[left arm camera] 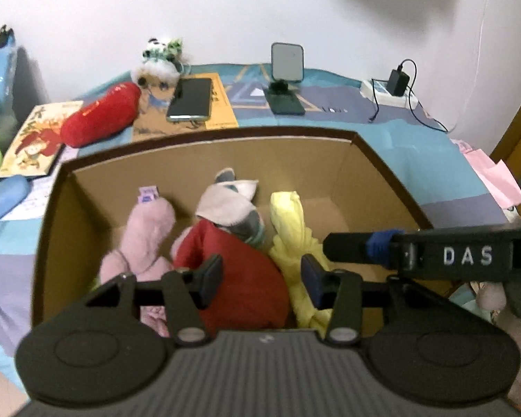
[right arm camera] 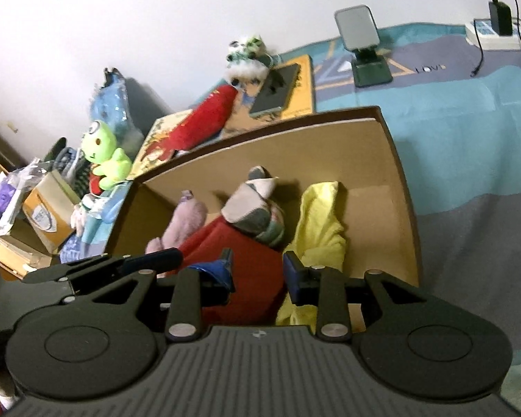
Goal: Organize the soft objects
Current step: 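Carry the yellow towel into the box and open the right gripper, then move the right gripper to the beige patterned scarf on the pile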
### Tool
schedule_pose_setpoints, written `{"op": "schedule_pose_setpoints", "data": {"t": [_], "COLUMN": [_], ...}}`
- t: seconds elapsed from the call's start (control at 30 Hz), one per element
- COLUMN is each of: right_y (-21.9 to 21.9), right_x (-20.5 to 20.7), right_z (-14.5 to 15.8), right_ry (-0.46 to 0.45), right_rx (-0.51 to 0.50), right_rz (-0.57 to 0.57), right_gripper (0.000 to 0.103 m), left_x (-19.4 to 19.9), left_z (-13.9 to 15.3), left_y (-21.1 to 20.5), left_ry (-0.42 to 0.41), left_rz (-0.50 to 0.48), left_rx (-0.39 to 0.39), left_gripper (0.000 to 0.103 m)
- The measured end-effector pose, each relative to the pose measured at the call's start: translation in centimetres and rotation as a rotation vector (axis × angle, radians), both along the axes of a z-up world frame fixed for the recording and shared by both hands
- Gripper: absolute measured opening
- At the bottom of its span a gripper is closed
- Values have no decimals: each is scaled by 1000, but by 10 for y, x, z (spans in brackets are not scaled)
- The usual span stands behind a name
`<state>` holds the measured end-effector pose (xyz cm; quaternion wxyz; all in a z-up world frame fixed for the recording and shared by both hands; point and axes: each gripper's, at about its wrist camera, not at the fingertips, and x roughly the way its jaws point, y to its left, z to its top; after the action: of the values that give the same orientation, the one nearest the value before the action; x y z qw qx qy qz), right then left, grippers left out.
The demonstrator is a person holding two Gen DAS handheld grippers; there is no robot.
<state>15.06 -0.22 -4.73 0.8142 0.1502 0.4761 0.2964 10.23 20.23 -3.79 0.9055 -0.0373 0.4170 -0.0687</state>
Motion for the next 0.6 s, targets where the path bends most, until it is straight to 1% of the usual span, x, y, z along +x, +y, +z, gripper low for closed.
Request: {"op": "schedule_pose_setpoints", "data": {"t": [0.07, 0.17, 0.3, 0.4, 0.5, 0.6], "right_y": [-5, -20, -45, -68, -96, -127], "right_x": [-4, -10, -17, -24, -33, -44], "right_z": [2, 3, 2, 1, 3, 1], "right_ry": [-11, 5, 21, 41, 31, 16], "right_rx": [20, 66, 98, 126, 113, 73], "right_rz": [1, -8, -20, -28, -39, -56], "right_gripper": [14, 14, 14, 14, 14, 14], "left_x": [-5, -16, -32, -46, -60, -74], "left_z": [4, 10, 17, 20, 22, 22], "left_y": [-4, -13, -31, -50, -70, -91], "left_ry": [-6, -25, -27, -33, -29, -29], "left_rz": [11, 23, 18, 2, -28, -78], "left_rx": [19, 51, 54, 72, 71, 49], "left_gripper": [49, 51, 52, 53, 53, 55]}}
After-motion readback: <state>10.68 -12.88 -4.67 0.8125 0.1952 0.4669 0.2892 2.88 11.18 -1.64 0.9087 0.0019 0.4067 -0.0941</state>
